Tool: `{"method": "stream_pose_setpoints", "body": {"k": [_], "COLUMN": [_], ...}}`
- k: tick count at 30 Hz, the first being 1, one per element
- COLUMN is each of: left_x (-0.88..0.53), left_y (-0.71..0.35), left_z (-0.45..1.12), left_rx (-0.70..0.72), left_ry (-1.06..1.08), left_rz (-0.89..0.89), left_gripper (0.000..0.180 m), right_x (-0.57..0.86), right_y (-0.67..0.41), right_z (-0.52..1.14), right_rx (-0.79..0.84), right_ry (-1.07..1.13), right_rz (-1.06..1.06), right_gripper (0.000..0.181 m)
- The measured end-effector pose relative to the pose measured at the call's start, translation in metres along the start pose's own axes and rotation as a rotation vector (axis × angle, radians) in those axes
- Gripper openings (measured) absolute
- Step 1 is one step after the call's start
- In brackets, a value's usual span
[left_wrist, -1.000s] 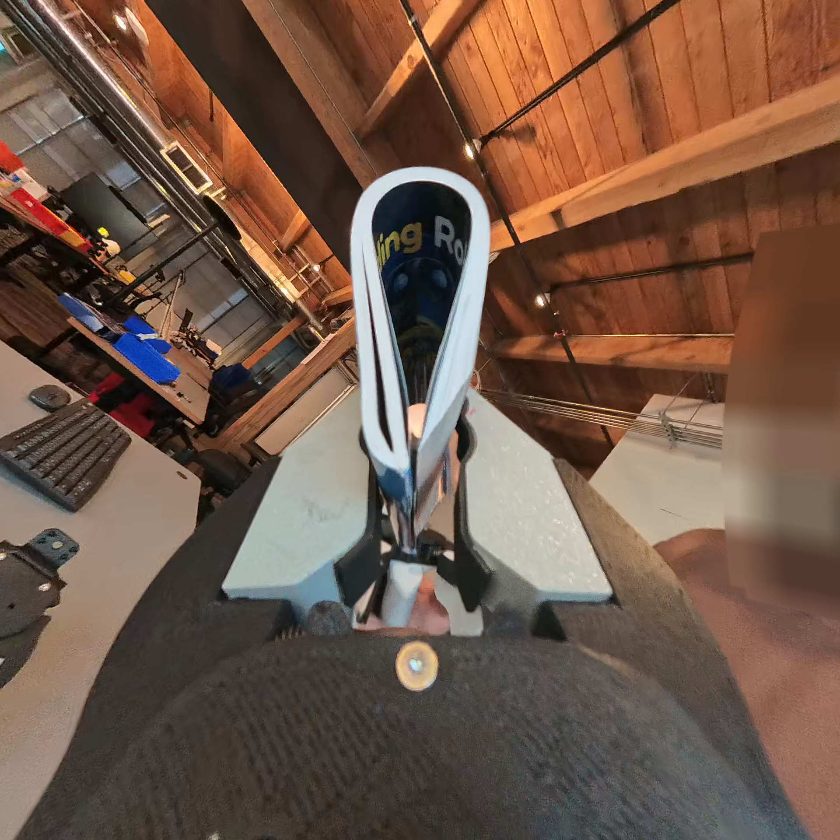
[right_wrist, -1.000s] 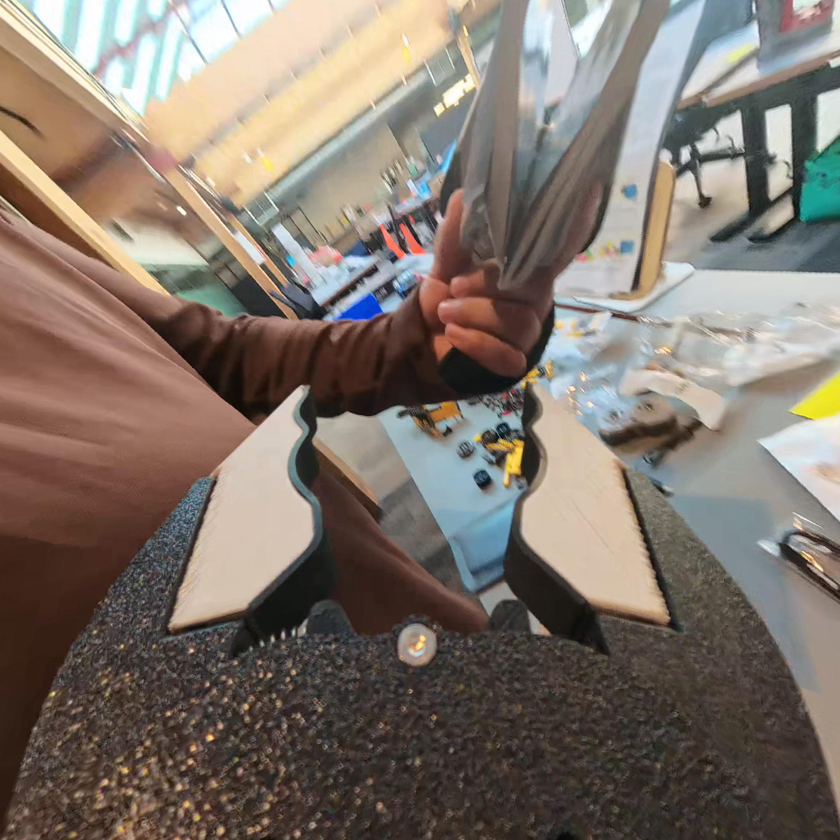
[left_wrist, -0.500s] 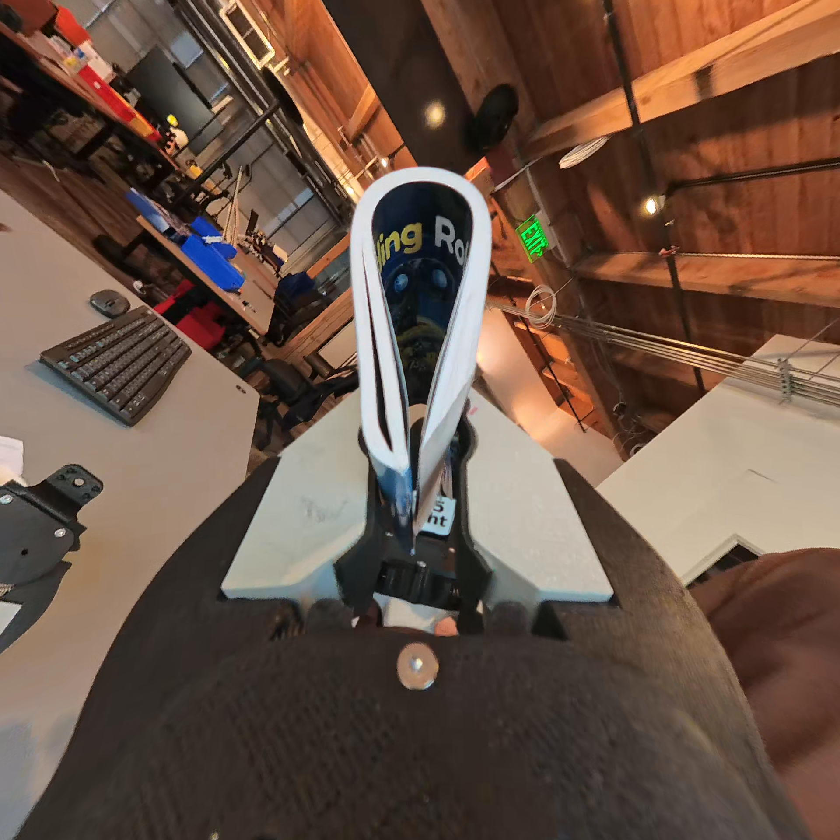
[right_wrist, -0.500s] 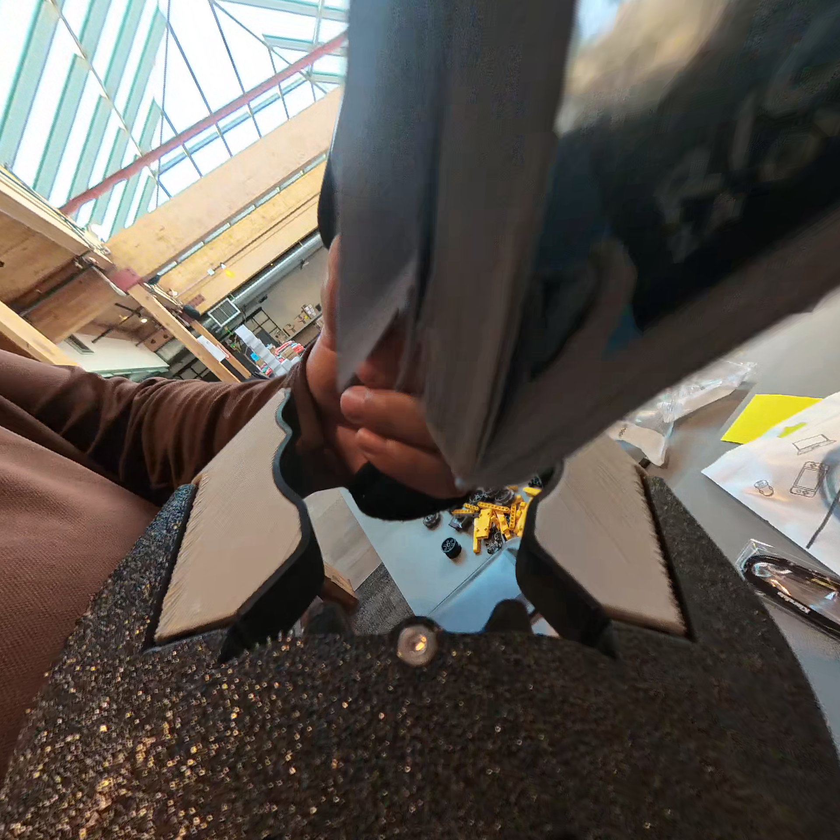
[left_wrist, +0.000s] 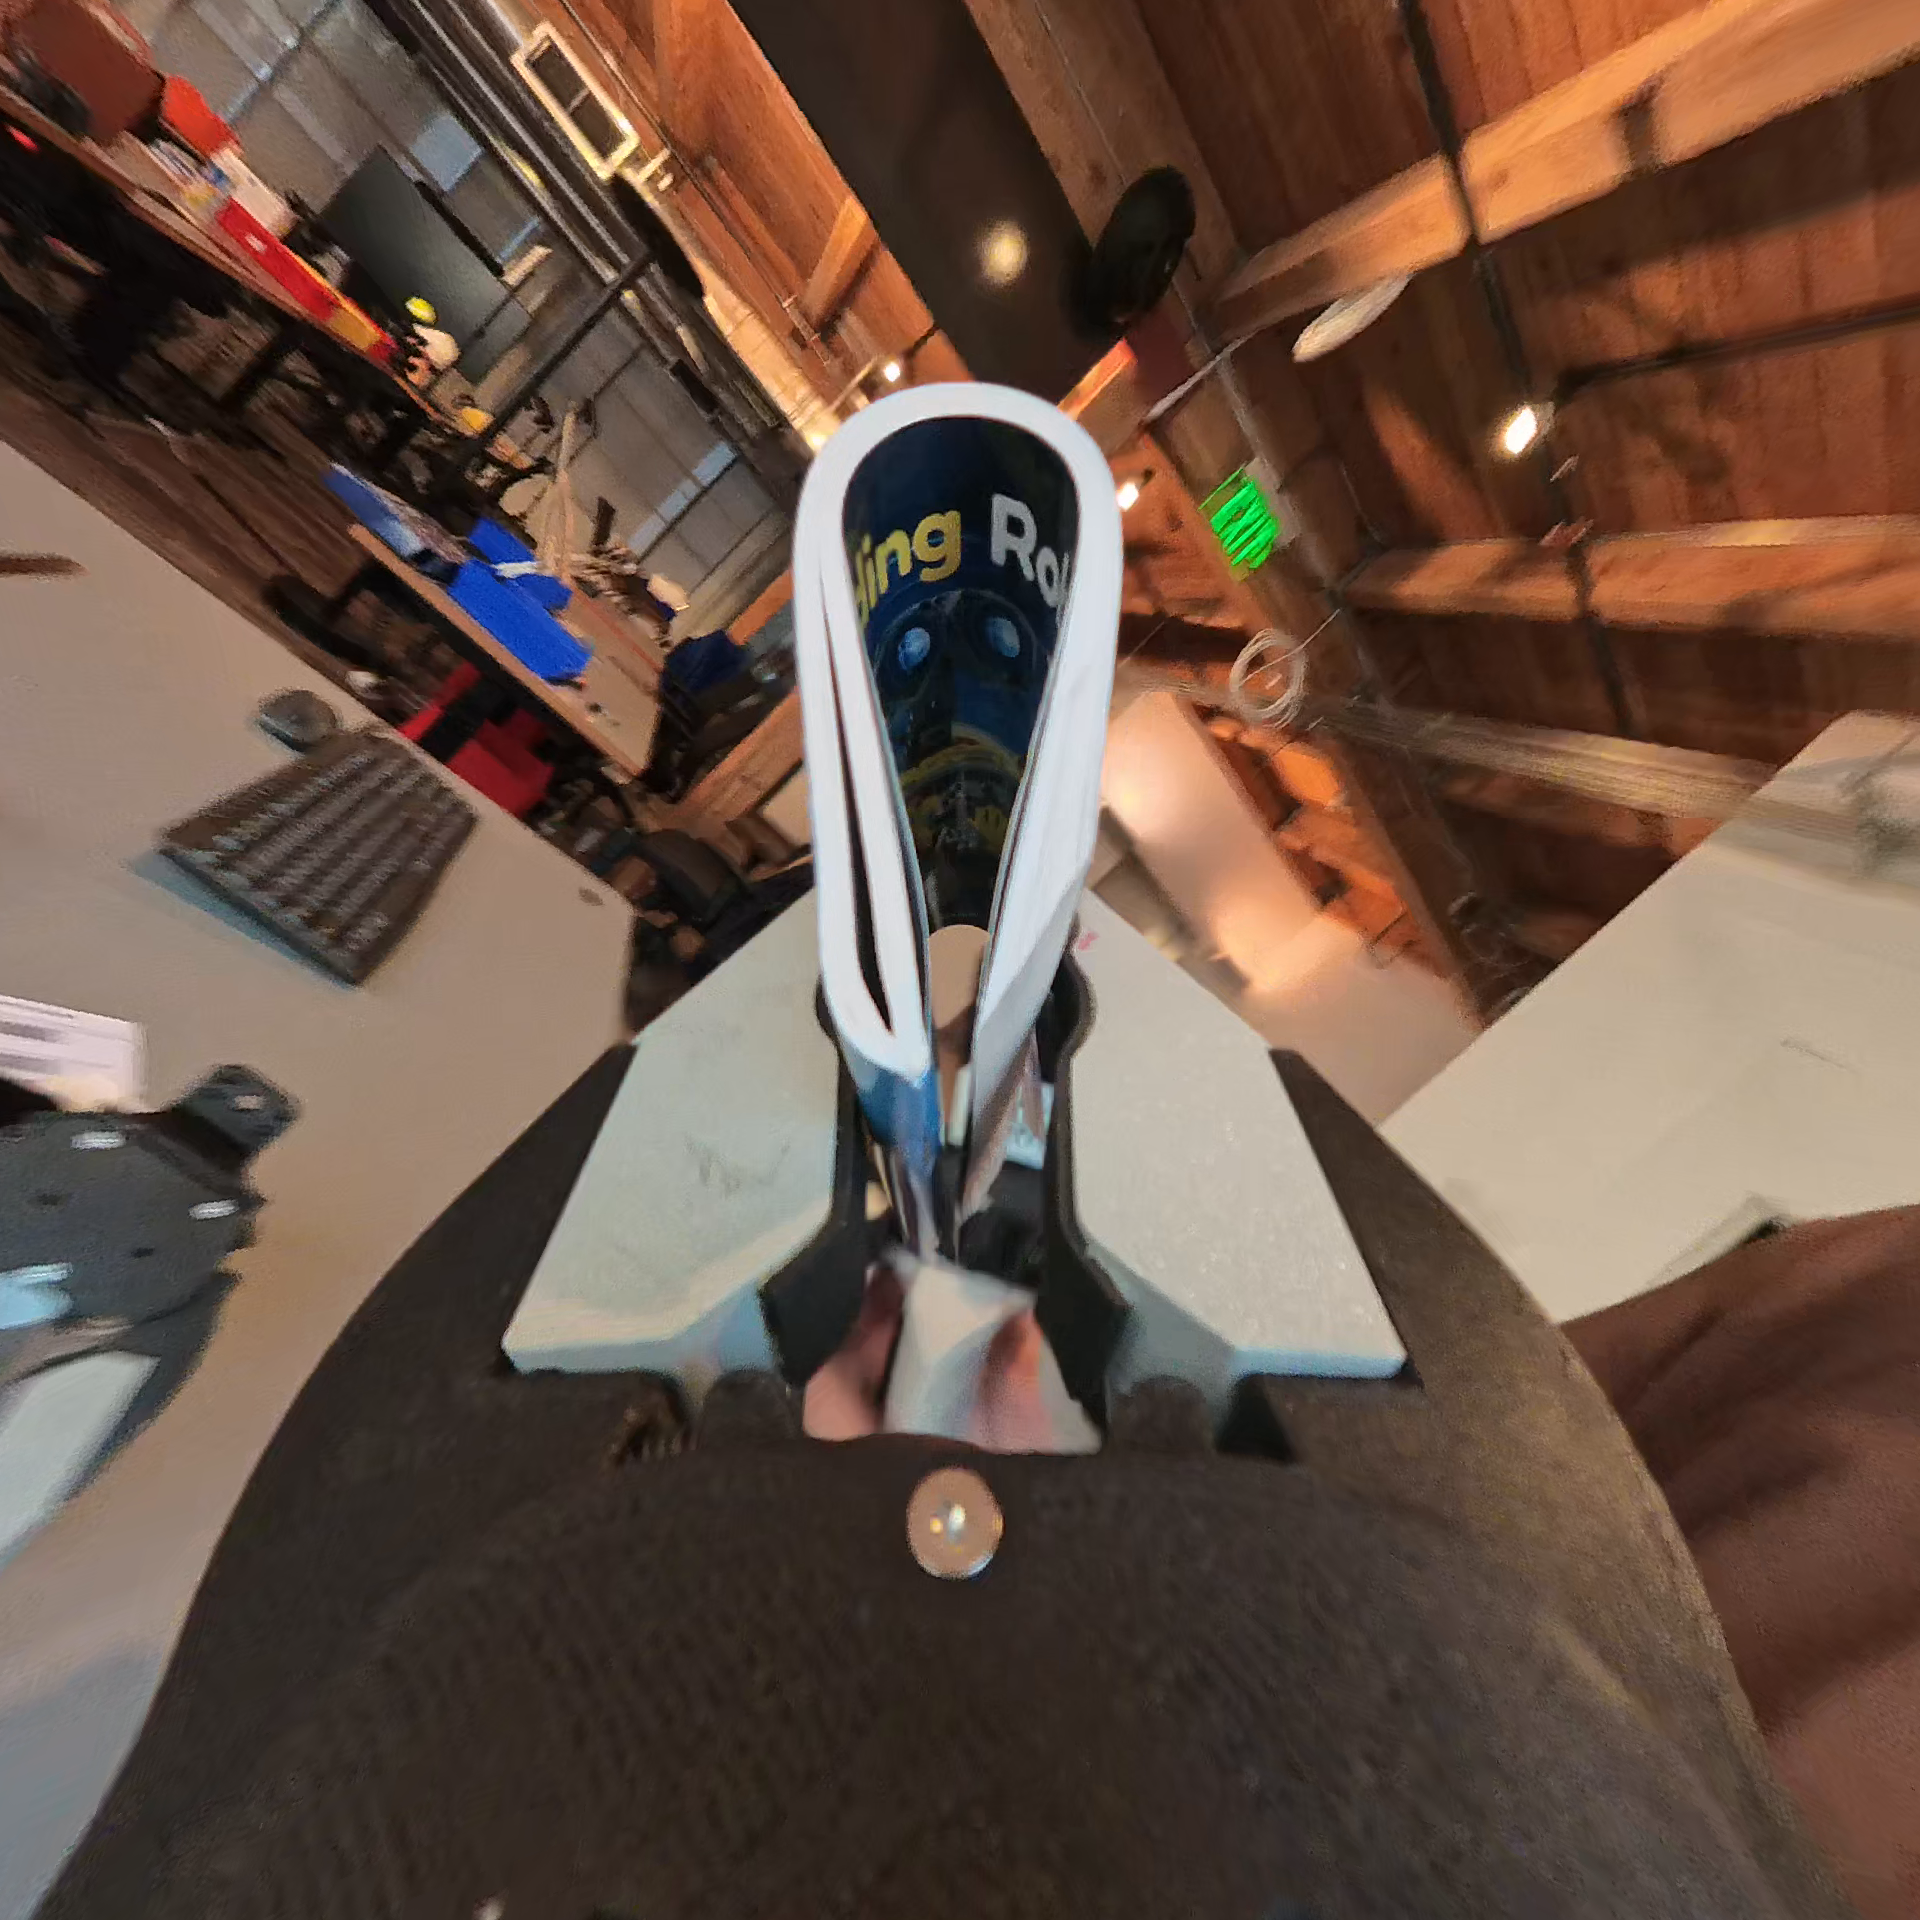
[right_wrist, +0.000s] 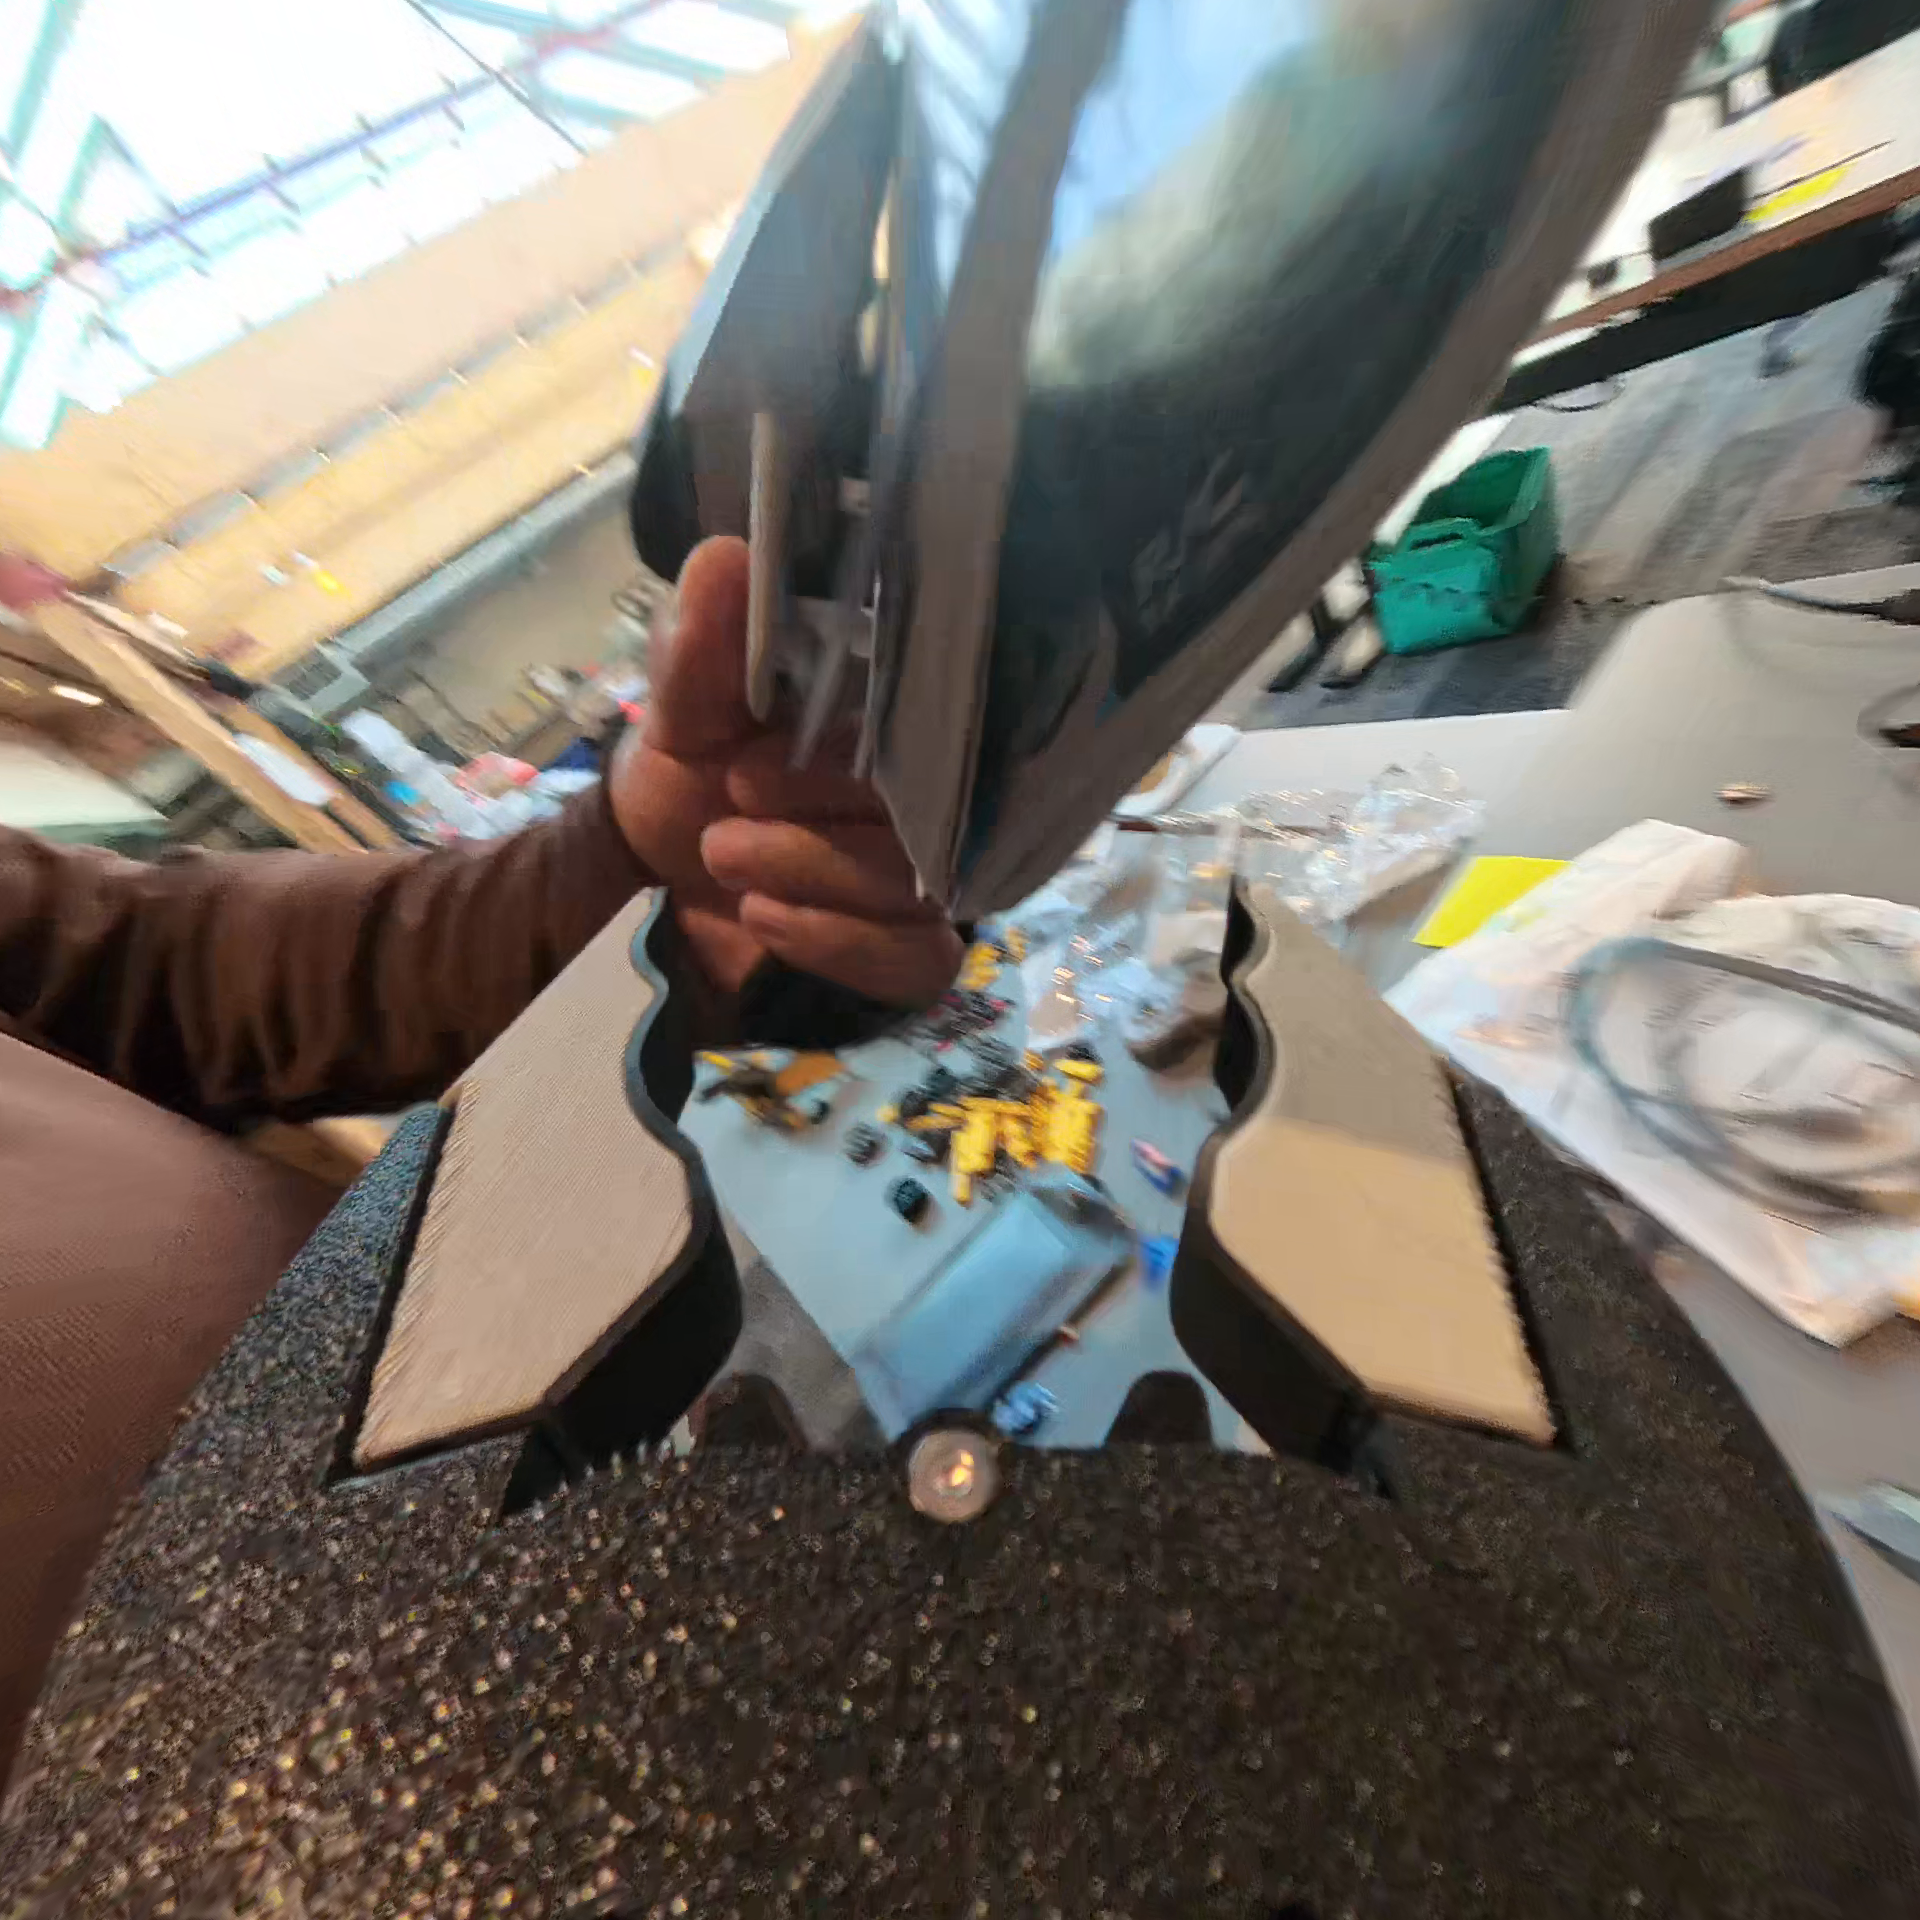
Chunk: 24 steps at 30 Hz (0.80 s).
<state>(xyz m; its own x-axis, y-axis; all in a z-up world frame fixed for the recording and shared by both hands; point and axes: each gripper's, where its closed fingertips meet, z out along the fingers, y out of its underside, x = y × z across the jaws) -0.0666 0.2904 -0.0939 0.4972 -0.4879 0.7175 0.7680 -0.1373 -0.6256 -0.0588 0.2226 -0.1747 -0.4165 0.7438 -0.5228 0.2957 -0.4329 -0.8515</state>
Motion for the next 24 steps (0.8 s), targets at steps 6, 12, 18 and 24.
{"method": "stream_pose_setpoints", "body": {"k": [6,12,18,24], "left_x": [0.01,0.037,0.033,0.015], "left_y": [0.052,0.074,0.067,0.038], "left_z": [-0.038,-0.041,-0.05,-0.087], "left_rx": [-0.508,-0.525,-0.459,-0.421], "left_ry": [-0.048,0.061,0.0,-0.103], "left_rz": [0.407,0.519,0.496,0.421], "left_gripper": [0.035,0.036,0.042,0.053], "right_x": [-0.004,-0.046,-0.037,-0.029], "right_y": [-0.021,0.006,0.026,0.035], "right_z": [-0.034,-0.011,-0.006,-0.012], "right_rx": [-0.173,-0.392,-0.497,-0.511], "right_ry": [0.01,-0.216,-0.163,-0.192], "right_rz": [-0.219,-0.231,-0.294,-0.237], "right_gripper": [0.082,0.049,0.034,0.014]}}
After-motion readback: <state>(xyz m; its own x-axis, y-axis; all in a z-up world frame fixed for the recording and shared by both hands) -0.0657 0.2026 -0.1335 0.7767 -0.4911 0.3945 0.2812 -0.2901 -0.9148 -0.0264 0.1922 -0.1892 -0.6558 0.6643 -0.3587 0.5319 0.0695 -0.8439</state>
